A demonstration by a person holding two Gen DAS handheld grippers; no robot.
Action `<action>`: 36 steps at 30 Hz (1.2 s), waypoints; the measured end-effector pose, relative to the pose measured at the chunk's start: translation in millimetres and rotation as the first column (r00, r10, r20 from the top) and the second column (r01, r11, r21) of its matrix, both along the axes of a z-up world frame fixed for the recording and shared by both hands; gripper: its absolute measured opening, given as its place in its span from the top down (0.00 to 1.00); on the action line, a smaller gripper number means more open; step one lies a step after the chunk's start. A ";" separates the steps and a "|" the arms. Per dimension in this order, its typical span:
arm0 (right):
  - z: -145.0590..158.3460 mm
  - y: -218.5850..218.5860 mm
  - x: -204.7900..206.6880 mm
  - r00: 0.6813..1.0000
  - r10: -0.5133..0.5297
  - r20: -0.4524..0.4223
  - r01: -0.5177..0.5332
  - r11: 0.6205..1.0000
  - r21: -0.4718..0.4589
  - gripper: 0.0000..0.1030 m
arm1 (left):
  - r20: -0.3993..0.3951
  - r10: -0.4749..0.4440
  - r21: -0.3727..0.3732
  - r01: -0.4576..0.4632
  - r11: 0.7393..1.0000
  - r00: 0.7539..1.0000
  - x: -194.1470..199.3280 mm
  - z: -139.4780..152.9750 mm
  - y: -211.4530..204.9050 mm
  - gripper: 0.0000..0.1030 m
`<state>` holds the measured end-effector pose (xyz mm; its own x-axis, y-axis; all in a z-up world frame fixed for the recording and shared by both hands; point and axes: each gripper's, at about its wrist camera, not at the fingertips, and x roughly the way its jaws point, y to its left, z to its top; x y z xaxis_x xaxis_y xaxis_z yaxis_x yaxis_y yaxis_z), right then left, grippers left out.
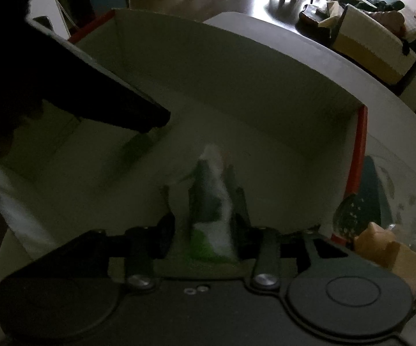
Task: Organize objects
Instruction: 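Carry both items over the cardboard box and open both grippers to drop them, then move the left gripper back to the bagged bread loaf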
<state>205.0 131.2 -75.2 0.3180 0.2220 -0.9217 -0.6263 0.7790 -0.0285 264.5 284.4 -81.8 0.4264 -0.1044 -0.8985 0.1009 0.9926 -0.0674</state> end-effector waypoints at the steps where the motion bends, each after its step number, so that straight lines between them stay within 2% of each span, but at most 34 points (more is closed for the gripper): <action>1: 1.4 -1.1 -1.8 1.000 0.005 0.000 -0.005 1.000 0.006 0.54 | 0.002 0.006 -0.003 -0.006 1.000 1.000 -1.9 0.3 0.8 0.84; 7: 22.8 -13.6 -10.8 0.999 0.019 0.033 -0.022 0.997 0.072 0.40 | 0.018 0.027 0.004 -0.028 1.000 0.999 -5.8 7.3 -3.2 0.84; 15: 57.4 -46.2 -27.4 0.998 -0.011 0.059 0.002 0.987 0.160 0.40 | 0.068 0.058 -0.017 -0.057 0.998 0.996 -29.4 31.6 -0.9 0.84; 23: 87.5 -67.1 -38.9 0.992 0.009 0.129 -0.034 0.979 0.200 0.38 | 0.126 0.059 -0.018 -0.057 0.998 0.990 -61.0 56.3 -15.5 0.84; 26: 94.2 -77.7 -41.5 0.990 0.013 0.139 -0.043 0.975 0.220 0.33 | 0.146 0.055 -0.019 -0.053 0.998 0.988 -75.1 66.5 -24.6 0.84; 31: 99.9 -93.6 -53.2 0.988 0.019 0.155 -0.058 0.968 0.245 0.32 | 0.173 0.055 -0.001 -0.055 0.998 0.983 -84.1 82.3 -46.2 0.84; 36: 104.6 -115.3 -58.7 0.985 0.030 0.170 -0.076 0.960 0.269 0.29 | 0.188 0.059 -0.020 -0.057 0.998 0.980 -101.0 92.6 -70.8 0.84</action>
<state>146.3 16.0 29.3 0.4396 0.4789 -0.7599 -0.6715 0.7370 0.0761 163.4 213.6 10.9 0.5933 -0.0869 -0.8002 0.0554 0.9962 -0.0672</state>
